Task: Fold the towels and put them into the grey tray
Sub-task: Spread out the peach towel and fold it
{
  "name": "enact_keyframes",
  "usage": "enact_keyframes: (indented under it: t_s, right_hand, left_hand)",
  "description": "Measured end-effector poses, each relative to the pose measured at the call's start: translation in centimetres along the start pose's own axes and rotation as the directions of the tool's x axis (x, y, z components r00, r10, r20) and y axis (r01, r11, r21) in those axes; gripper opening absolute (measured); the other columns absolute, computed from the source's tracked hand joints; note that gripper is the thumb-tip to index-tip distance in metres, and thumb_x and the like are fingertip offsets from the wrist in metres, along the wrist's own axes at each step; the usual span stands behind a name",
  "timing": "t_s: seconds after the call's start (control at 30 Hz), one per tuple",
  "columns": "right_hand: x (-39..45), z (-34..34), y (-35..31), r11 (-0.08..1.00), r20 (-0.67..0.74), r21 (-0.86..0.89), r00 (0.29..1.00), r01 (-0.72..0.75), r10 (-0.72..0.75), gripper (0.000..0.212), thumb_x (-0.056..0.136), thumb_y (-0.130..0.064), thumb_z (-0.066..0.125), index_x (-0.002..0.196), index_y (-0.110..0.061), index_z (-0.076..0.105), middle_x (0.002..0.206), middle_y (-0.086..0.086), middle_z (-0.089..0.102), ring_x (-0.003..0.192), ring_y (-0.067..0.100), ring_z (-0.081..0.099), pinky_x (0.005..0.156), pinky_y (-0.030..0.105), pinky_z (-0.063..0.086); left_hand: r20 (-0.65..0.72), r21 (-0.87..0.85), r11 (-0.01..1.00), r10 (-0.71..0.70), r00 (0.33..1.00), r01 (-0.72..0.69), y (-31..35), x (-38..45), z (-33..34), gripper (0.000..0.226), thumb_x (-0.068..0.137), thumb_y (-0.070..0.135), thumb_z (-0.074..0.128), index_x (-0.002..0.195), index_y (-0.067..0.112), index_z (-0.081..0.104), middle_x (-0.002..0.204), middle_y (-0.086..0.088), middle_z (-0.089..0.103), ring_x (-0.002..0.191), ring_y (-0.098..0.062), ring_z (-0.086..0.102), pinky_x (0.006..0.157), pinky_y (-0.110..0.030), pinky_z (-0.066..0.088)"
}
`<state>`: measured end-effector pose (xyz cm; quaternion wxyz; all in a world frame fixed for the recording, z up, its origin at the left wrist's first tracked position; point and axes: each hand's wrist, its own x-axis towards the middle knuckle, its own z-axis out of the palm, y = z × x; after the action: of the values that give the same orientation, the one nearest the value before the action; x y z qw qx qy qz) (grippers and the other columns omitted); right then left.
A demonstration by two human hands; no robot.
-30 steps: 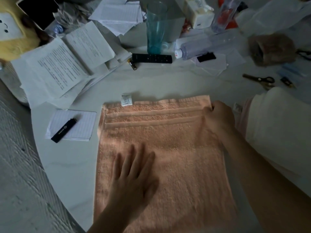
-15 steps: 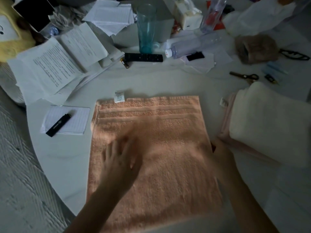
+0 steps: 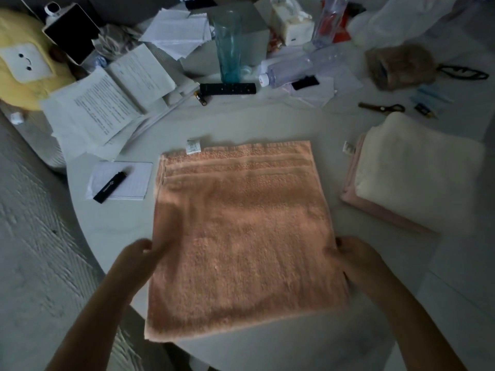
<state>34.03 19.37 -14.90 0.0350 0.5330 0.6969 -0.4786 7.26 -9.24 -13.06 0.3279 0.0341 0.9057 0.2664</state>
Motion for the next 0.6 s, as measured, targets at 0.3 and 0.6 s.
enact_keyframes:
  t_s: [0.3, 0.6]
  right_hand:
    - [-4.9, -0.5, 3.3, 0.965, 0.141, 0.261, 0.99, -0.023, -0.014, 0.011, 0.084, -0.02, 0.072, 0.078, -0.013, 0.076, 0.07, -0.003, 0.072, 0.063, 0.007, 0.064, 0.056, 0.022, 0.046]
    - [-4.9, -1.0, 2.8, 0.986, -0.066, -0.158, 0.995, 0.06, -0.071, 0.015, 0.081, -0.035, 0.069, 0.068, -0.029, 0.067, 0.065, -0.013, 0.068, 0.062, -0.001, 0.059, 0.057, 0.024, 0.043]
  left_hand:
    - [-0.19, -0.265, 0.964, -0.041, 0.981, -0.011, -6.6, -5.1, 2.1, 0.021, 0.087, 0.048, 0.067, 0.087, 0.027, 0.068, 0.076, 0.002, 0.073, 0.074, -0.024, 0.068, 0.069, -0.044, 0.054]
    - [-0.208, -0.181, 0.98, 0.042, 0.977, -0.08, -6.5, -5.2, 2.4, 0.025, 0.086, 0.03, 0.073, 0.106, 0.025, 0.058, 0.092, 0.005, 0.068, 0.083, -0.02, 0.066, 0.075, -0.042, 0.054]
